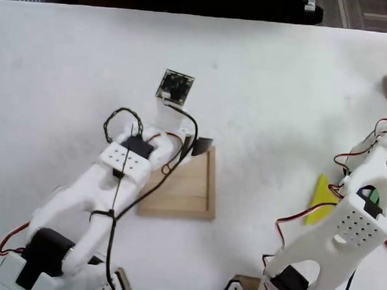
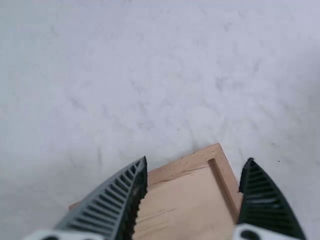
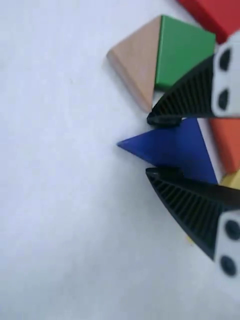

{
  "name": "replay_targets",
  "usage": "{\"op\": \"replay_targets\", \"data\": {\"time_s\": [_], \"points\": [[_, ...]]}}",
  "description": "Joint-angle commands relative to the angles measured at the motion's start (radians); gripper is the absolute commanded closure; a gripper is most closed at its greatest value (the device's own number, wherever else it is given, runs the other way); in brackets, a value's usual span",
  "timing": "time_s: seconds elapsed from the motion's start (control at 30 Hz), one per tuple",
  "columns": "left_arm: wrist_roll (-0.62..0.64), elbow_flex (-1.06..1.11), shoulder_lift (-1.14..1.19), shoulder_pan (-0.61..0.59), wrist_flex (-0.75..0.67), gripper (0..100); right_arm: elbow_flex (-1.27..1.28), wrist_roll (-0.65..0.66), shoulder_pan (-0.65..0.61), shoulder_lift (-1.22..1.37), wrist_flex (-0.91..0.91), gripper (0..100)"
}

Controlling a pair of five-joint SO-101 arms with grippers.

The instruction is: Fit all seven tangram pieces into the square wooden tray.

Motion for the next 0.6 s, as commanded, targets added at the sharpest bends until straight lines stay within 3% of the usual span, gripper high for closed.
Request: {"op": "replay_targets", "data": {"time_s": [0.0, 0.57], "points": [[-0.025, -0.014, -0.005, -0.001, -0.034, 70, -0.037, 0.018, -0.008, 0.004, 0.081, 90.7], [-0.025, -0.014, -0.007, -0.001, -0.034, 70, -0.138, 0.087, -0.068, -0.041, 0.366, 93.8]]}}
